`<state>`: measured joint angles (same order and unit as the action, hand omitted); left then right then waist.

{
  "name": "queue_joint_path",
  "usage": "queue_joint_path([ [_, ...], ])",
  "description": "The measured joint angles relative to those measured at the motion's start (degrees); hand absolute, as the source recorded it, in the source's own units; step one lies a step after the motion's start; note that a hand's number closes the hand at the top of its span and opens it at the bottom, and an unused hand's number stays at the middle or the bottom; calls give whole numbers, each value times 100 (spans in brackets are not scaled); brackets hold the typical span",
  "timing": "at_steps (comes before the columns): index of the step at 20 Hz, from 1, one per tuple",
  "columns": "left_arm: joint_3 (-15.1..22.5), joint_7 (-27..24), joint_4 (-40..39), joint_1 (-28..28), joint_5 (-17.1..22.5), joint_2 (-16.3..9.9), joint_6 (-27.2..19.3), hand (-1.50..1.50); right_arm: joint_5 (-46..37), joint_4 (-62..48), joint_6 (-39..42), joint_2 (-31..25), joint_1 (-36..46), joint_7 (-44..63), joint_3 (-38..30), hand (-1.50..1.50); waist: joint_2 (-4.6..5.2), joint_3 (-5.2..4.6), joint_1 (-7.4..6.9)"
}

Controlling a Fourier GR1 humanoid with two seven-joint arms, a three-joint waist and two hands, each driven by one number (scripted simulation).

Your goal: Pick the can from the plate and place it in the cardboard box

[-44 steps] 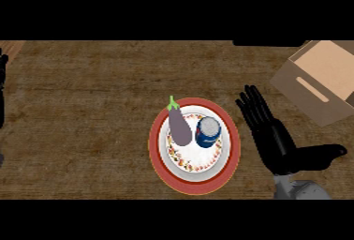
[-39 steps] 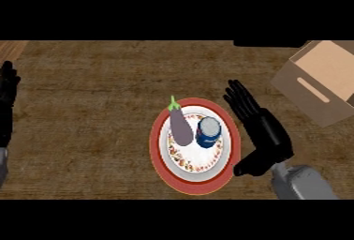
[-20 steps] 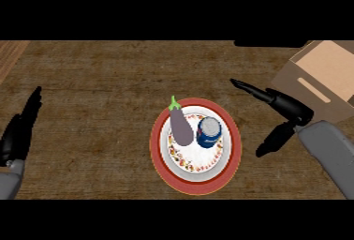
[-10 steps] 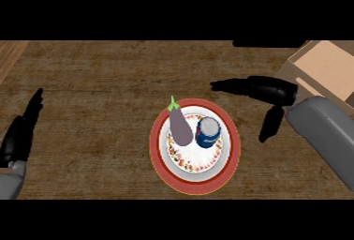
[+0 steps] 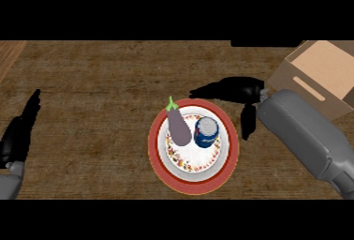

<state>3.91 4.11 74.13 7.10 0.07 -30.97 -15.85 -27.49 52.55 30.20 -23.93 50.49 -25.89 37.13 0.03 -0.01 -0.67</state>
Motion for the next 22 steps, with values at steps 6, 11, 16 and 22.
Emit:
queue_joint_path([
  [6, -107, -18, -5, -6, -210, 179, 48, 0, -529, 36, 128, 291, -69, 116, -201, -150, -1, 0, 22],
  [11, -297, -54, 90, -98, -282, 190, 178, 0, -913, -140, 116, 561, -161, 49, -366, -150, 0, 2, 20],
  [16, -429, -133, 25, -113, -396, 292, 269, 0, -1055, 280, 393, 600, -466, -14, -576, -150, -7, 1, 50],
  [22, -568, -161, 132, -254, -488, 371, 384, 0, -1046, 840, 648, 592, -623, 22, -854, -150, -10, 1, 51],
])
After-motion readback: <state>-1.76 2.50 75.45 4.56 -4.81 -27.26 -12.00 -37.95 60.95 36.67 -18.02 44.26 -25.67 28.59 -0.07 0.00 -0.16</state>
